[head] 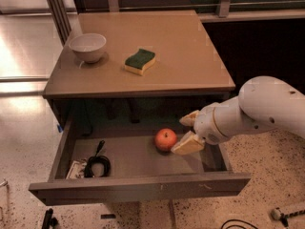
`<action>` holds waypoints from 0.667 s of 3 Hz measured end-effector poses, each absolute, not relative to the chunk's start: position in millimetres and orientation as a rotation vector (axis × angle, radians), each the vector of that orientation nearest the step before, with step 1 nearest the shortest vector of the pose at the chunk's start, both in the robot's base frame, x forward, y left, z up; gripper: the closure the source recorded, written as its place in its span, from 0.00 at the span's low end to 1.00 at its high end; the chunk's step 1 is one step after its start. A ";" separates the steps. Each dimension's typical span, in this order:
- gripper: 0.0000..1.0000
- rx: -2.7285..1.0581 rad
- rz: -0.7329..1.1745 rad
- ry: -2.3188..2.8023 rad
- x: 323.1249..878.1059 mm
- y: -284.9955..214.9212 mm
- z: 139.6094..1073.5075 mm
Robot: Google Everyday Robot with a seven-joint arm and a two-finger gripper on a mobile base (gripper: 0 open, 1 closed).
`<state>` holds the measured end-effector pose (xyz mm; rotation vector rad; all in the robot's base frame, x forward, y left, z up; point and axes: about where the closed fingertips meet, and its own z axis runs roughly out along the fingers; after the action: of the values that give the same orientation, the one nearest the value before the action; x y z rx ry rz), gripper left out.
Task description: Pick apple from top drawer and place on counter
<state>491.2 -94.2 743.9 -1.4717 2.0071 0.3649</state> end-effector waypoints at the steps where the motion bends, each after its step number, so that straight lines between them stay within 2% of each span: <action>1: 0.04 -1.455 0.400 1.992 499.3 -83.1 720.5; 2: 0.04 -1.442 0.411 1.982 504.1 -77.6 706.3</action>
Offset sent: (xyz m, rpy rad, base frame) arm 0.0197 0.0199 -0.0547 0.0712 -0.0085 -0.0085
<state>504.1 -77.6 706.3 -1.4419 1.9816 0.4107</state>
